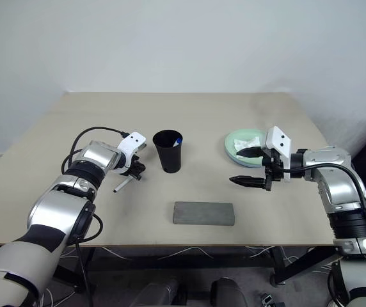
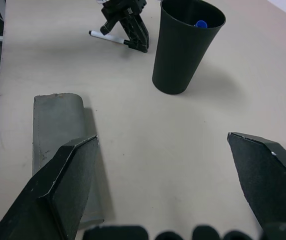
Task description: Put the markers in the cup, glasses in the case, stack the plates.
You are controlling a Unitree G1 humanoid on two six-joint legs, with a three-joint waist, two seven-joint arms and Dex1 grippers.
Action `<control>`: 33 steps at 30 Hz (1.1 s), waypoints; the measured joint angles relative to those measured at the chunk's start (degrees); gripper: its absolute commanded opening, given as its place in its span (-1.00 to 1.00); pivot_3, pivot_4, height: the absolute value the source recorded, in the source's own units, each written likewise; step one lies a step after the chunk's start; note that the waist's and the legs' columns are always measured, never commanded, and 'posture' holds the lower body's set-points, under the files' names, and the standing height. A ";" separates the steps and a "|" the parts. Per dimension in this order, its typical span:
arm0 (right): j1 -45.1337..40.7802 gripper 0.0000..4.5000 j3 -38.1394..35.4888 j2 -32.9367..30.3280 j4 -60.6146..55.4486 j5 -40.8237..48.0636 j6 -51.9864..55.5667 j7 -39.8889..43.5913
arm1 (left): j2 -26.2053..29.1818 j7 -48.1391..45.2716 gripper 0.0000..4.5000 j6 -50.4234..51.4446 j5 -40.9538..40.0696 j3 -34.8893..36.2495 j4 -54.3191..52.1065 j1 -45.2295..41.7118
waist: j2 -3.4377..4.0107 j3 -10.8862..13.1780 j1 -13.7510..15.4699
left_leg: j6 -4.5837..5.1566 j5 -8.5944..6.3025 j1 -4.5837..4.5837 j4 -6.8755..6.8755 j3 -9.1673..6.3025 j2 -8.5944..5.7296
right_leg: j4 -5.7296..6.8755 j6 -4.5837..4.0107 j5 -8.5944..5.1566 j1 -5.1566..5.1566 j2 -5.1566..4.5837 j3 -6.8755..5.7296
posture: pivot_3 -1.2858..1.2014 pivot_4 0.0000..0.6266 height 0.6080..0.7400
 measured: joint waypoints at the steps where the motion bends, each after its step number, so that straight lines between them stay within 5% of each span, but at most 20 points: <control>1: 0.04 1.00 0.00 0.00 0.00 0.00 0.00 -0.02 | 0.02 -0.16 -0.99 -0.14 0.14 -0.19 0.00 -0.01 | 0.00 0.00 0.00 | 0.00 0.00 0.00 0.00 0.00 0.00 | 0.00 0.00 0.00 0.00 0.00 0.00 | 0.03 -1.00 0.99; 16: 0.27 1.00 0.00 0.00 -0.16 0.00 0.00 -0.01 | 4.47 9.88 -0.99 -5.93 -1.83 7.32 3.05 -7.16 | -0.08 0.02 0.27 | 0.01 -0.01 -0.11 0.03 -0.02 -0.06 | -0.10 0.02 0.01 -0.04 -0.04 -0.01 | 0.03 -1.00 0.99; 25: 0.27 1.00 0.04 0.00 -0.19 0.00 0.00 0.18 | 1.47 18.85 -0.99 -26.55 -11.49 20.64 2.62 -9.68 | -0.09 0.02 0.25 | 0.01 0.00 -0.10 0.02 -0.02 -0.06 | -0.09 0.05 0.03 -0.05 -0.06 0.00 | 0.03 -1.00 0.99; 33: 1.02 1.00 -1.97 -0.95 -0.32 1.05 1.21 -0.24 | -4.06 14.75 -0.99 -39.77 -19.67 26.90 -0.61 -9.68 | -0.09 0.01 0.29 | 0.01 0.00 -0.12 0.10 0.06 -0.06 | -0.08 0.07 0.05 -0.03 -0.04 -0.01 | 0.03 -1.00 0.99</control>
